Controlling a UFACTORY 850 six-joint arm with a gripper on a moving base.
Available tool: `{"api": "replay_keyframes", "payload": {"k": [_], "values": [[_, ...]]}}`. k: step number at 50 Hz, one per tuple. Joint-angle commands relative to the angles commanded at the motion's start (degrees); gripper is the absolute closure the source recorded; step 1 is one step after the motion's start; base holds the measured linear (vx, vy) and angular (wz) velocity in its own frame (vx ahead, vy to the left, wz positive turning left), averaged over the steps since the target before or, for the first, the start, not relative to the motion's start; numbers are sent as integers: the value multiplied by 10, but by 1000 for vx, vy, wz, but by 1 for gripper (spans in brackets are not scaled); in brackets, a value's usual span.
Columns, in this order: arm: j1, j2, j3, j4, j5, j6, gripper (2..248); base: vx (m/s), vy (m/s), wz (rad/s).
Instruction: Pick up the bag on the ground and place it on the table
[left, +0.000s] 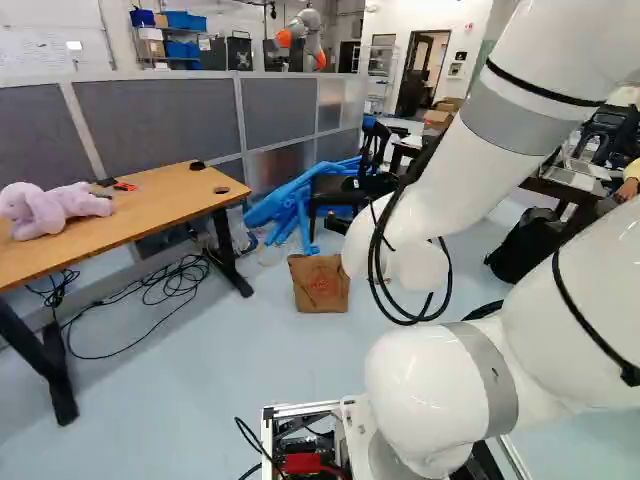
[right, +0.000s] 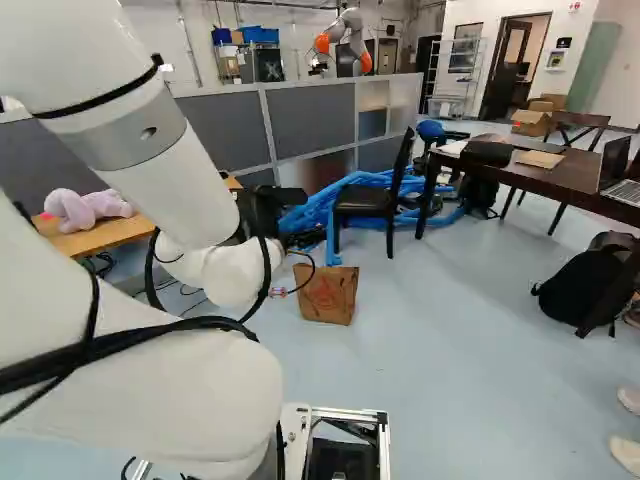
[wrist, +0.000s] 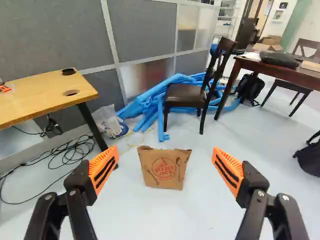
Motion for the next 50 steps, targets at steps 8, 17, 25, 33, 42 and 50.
{"api": "replay_keyframes", "payload": {"k": [8,17,25,33,42,50], "values": [[0,0,0,0,0,0,3,162,-53,-37],[0,0,0,0,0,0,3,184,-49,-18],[0,0,0,0,0,0,3,183,-29,-30],[0,0,0,0,0,0,3,195,0,-15],[0,0,0,0,0,0,3,205,0,-17],[0,0,0,0,0,0,3,202,0,-20]]}}
